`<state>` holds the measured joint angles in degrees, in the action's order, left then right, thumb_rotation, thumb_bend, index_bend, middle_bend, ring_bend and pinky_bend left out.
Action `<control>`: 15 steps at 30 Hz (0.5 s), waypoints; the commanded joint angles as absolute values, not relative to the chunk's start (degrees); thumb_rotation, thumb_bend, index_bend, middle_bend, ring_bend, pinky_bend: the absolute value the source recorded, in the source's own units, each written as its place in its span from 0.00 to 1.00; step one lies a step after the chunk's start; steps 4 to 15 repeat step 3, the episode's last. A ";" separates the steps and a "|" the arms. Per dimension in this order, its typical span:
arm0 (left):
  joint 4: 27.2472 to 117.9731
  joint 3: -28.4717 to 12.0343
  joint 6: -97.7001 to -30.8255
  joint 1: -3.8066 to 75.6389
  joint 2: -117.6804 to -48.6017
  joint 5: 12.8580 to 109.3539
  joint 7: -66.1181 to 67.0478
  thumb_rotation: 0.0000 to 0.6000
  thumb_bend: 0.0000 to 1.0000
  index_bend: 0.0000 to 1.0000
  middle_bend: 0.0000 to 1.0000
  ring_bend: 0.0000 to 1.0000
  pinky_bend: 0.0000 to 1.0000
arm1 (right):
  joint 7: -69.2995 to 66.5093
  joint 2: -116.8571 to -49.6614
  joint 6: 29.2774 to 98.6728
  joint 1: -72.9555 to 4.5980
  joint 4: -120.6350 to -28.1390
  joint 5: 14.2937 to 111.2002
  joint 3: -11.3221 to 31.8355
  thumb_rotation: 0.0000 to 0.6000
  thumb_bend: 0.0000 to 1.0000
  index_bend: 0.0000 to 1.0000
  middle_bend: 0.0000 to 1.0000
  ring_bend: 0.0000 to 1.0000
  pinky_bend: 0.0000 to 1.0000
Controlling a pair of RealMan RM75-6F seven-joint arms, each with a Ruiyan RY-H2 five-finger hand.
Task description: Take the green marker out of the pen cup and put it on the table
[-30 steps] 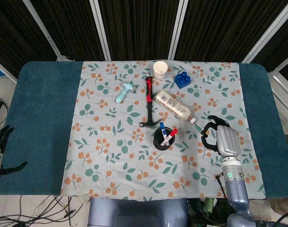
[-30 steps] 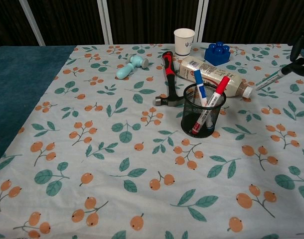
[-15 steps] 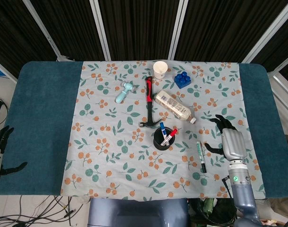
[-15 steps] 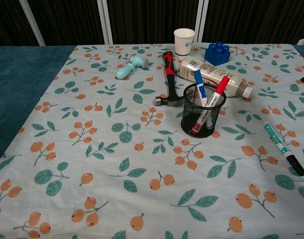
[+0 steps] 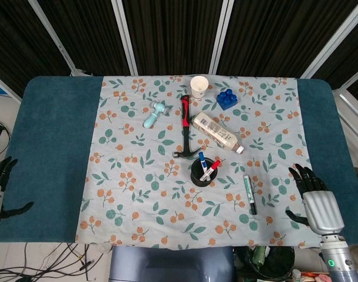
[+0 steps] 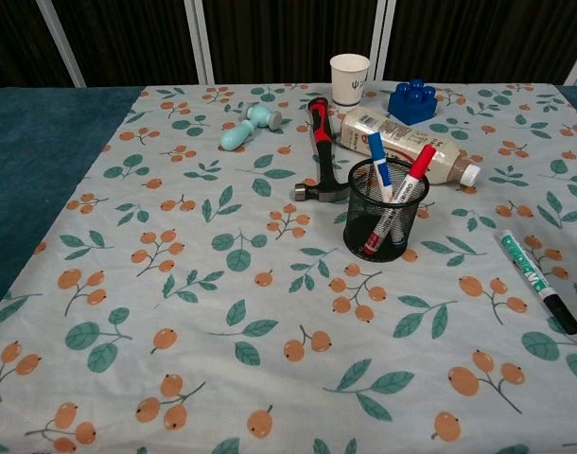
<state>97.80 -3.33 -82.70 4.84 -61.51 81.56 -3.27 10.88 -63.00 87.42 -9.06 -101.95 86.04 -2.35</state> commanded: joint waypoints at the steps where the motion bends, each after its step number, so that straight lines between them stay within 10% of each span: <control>1: 97.79 -3.31 -82.73 4.86 -61.58 81.67 -3.13 1.00 0.00 0.00 0.00 0.00 0.00 | 8.23 -62.52 88.57 -7.50 -100.57 87.29 -3.03 1.00 0.13 0.00 0.00 0.00 0.22; 15: 97.80 -3.25 -82.74 4.88 -61.63 81.79 -2.93 1.00 0.00 0.00 0.00 0.00 0.00 | 7.34 -62.62 88.44 -7.31 -100.35 87.38 -2.71 1.00 0.13 0.00 0.00 0.00 0.22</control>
